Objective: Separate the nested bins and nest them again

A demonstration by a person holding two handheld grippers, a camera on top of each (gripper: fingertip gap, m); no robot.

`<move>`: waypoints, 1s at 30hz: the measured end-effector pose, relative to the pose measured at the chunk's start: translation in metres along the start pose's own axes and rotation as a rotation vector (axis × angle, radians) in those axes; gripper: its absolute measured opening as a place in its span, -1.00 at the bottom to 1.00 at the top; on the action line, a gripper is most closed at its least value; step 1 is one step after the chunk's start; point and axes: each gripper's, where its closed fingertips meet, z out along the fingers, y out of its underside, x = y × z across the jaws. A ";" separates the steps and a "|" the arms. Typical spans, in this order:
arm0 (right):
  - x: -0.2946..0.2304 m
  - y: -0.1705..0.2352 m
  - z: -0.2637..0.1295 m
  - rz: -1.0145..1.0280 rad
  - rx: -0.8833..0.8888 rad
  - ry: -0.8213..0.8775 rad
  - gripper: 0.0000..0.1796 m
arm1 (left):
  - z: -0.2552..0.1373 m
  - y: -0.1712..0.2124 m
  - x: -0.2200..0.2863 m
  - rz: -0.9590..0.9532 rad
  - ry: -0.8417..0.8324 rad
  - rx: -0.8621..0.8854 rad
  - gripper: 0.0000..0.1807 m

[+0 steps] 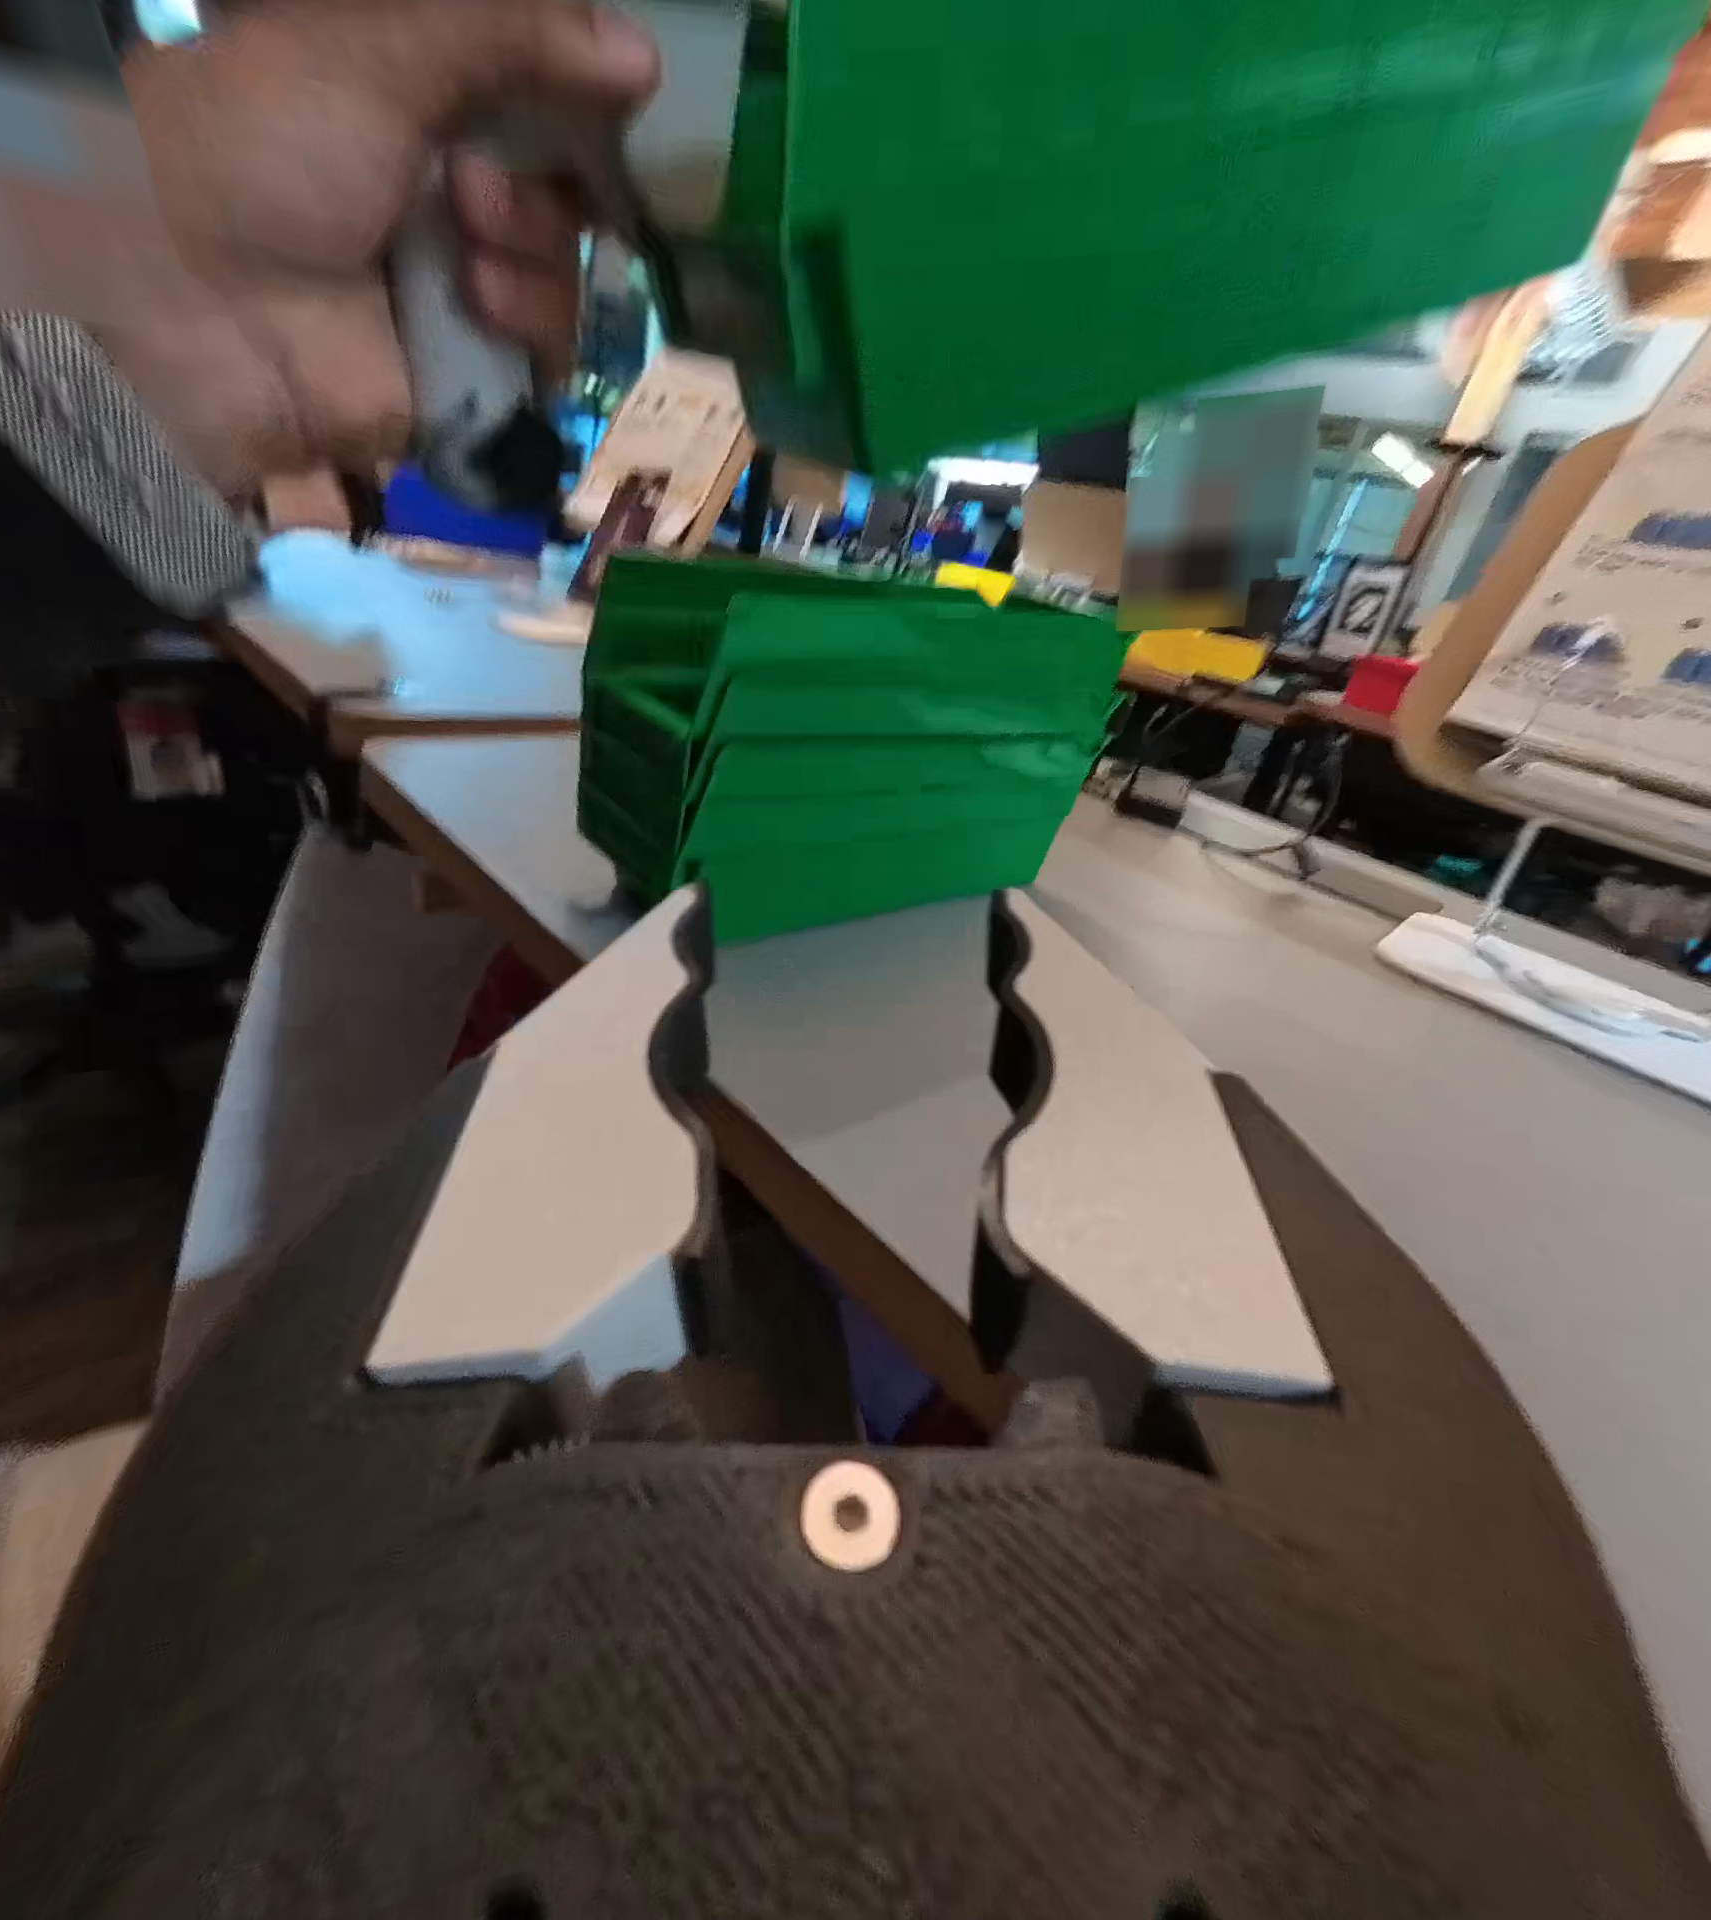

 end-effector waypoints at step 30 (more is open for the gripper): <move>0.078 0.029 -0.015 0.346 -0.111 0.256 -0.65 | 0.017 0.223 0.094 -0.171 0.069 -0.399 -0.95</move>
